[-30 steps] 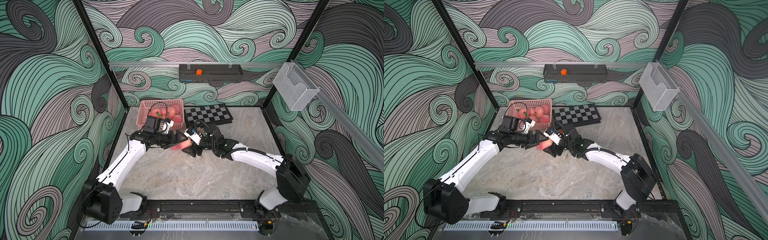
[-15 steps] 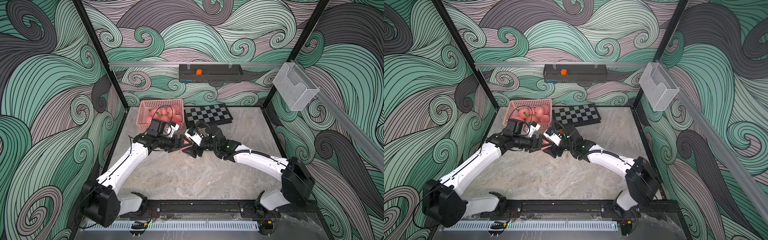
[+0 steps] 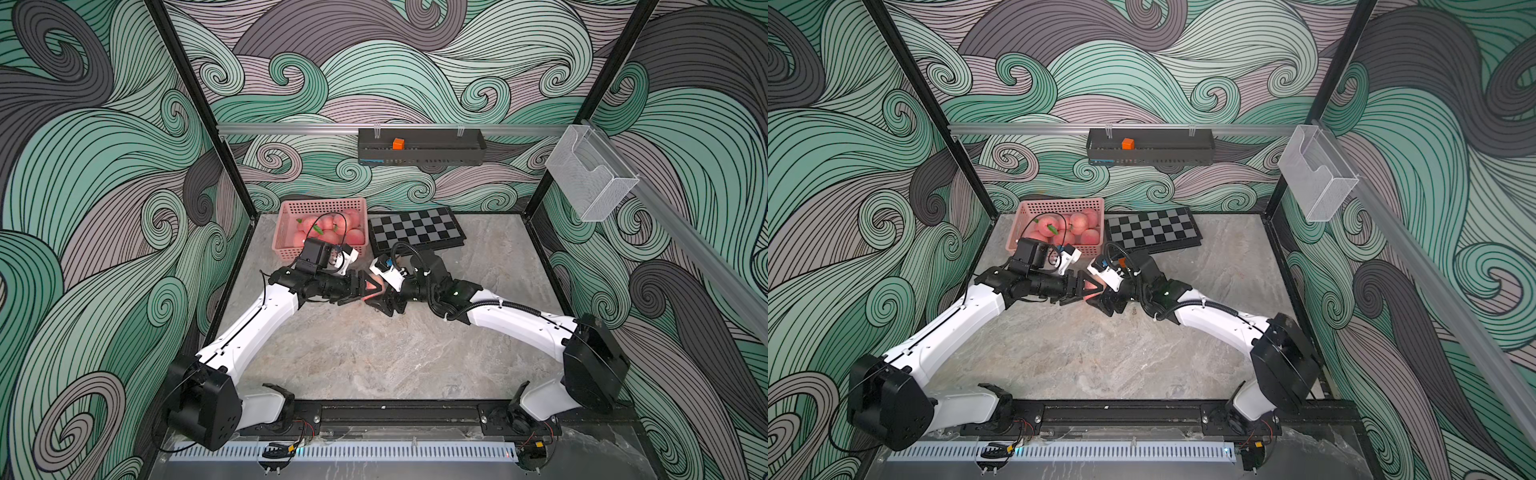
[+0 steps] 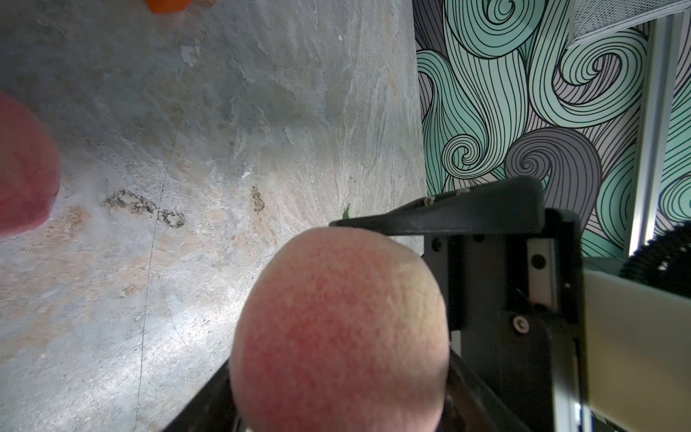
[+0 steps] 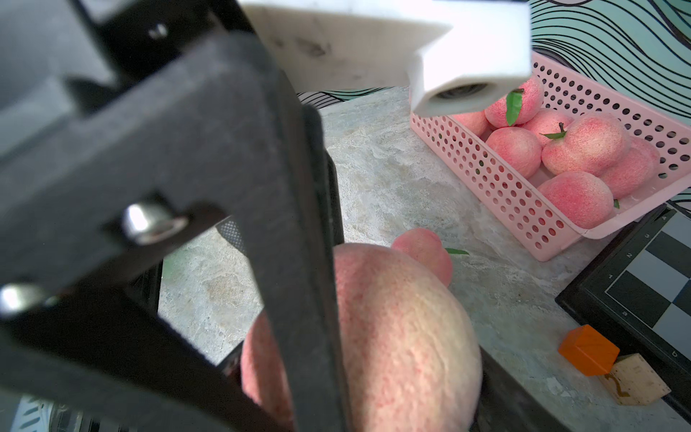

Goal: Put the peaches into the basket
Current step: Place the peach in the basket.

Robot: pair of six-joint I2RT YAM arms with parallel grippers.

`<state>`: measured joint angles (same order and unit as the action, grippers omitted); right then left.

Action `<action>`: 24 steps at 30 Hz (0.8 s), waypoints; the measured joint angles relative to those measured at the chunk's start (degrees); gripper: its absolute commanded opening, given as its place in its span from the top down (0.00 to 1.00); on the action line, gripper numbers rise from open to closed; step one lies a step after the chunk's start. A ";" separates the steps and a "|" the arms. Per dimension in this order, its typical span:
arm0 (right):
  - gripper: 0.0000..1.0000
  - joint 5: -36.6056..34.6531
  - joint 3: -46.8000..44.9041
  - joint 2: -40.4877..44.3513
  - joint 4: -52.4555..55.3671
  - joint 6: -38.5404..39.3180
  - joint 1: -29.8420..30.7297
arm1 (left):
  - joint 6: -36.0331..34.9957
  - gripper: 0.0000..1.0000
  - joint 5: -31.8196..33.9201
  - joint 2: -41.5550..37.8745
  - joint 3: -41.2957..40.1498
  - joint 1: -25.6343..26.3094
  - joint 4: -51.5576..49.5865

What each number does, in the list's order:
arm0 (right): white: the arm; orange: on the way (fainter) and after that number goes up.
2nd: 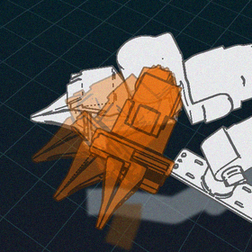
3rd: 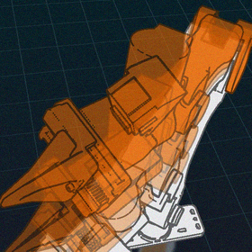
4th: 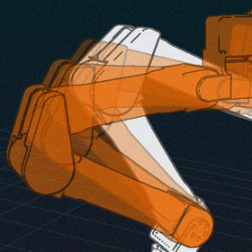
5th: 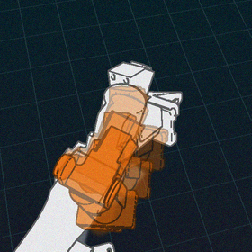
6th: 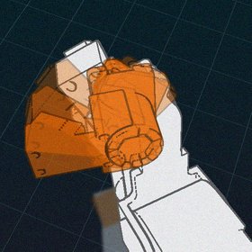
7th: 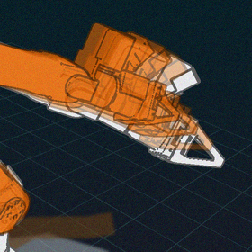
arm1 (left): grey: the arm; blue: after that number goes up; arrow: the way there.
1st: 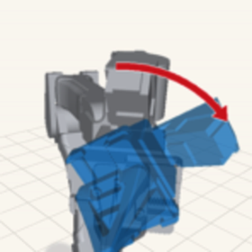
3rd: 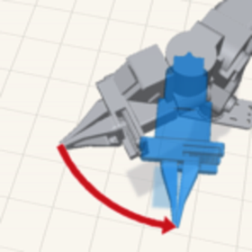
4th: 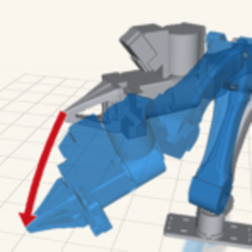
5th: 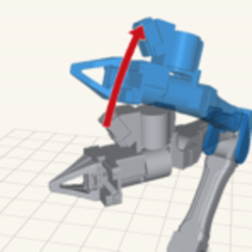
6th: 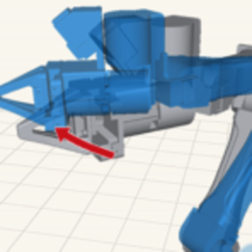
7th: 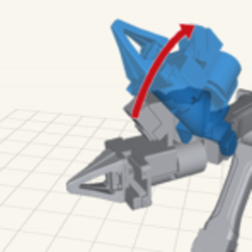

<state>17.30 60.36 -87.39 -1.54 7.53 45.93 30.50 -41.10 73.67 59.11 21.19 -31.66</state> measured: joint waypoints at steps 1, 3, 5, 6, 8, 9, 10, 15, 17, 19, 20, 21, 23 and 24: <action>0.13 -0.04 0.00 0.00 0.04 -0.04 0.00 | 0.00 0.34 0.07 0.00 0.00 0.00 0.00; 0.08 -0.20 0.00 0.00 0.02 -0.07 0.02 | -0.07 0.36 0.37 0.02 0.00 0.11 -0.02; 0.05 -0.48 0.00 0.00 0.04 -0.15 0.07 | -0.37 0.37 1.20 0.26 0.33 0.35 -0.48; 0.04 -0.74 0.00 0.02 0.11 -0.22 0.07 | -0.52 0.37 1.64 0.59 0.87 0.37 -1.05; 0.01 -1.31 0.00 0.04 0.31 -0.26 0.04 | -1.22 0.38 2.69 2.05 2.91 0.37 -2.19; 0.01 -1.68 0.00 0.04 0.26 -0.28 -0.02 | -1.55 0.38 3.06 2.75 3.91 0.37 -2.73; 0.01 -1.92 0.00 0.07 0.26 -0.33 -0.22 | -1.97 0.38 3.67 3.63 5.20 0.39 -3.65; 0.01 -3.06 0.02 0.35 0.57 -0.61 -1.55 | -3.80 0.38 7.45 7.17 10.91 0.20 -6.60; 0.01 -3.69 0.37 0.50 1.18 -0.61 -1.95 | -4.35 0.38 9.18 8.90 13.18 -0.35 -7.63; 0.01 -3.78 0.85 0.55 1.73 -0.61 -2.23 | -4.46 0.38 11.30 10.71 15.26 -1.51 -7.82; 0.01 -3.78 1.11 0.55 1.99 -0.59 -2.34 | -4.55 0.38 12.39 11.74 16.37 -2.47 -7.82; 0.01 -3.74 1.42 0.55 2.36 -0.59 -2.43 | -4.59 0.38 13.49 12.55 17.38 -3.37 -7.78; 0.01 -3.74 2.10 0.50 2.95 -0.59 -2.67 | -4.68 0.38 15.91 14.01 19.15 -5.22 -7.74; 0.01 -3.72 2.56 0.50 3.30 -0.59 -2.86 | -4.87 0.38 17.55 14.75 20.11 -6.29 -7.69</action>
<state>13.58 62.92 -86.89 1.76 6.94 43.07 25.63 -23.55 88.42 79.22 14.90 -39.35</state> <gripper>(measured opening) 0.988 0.710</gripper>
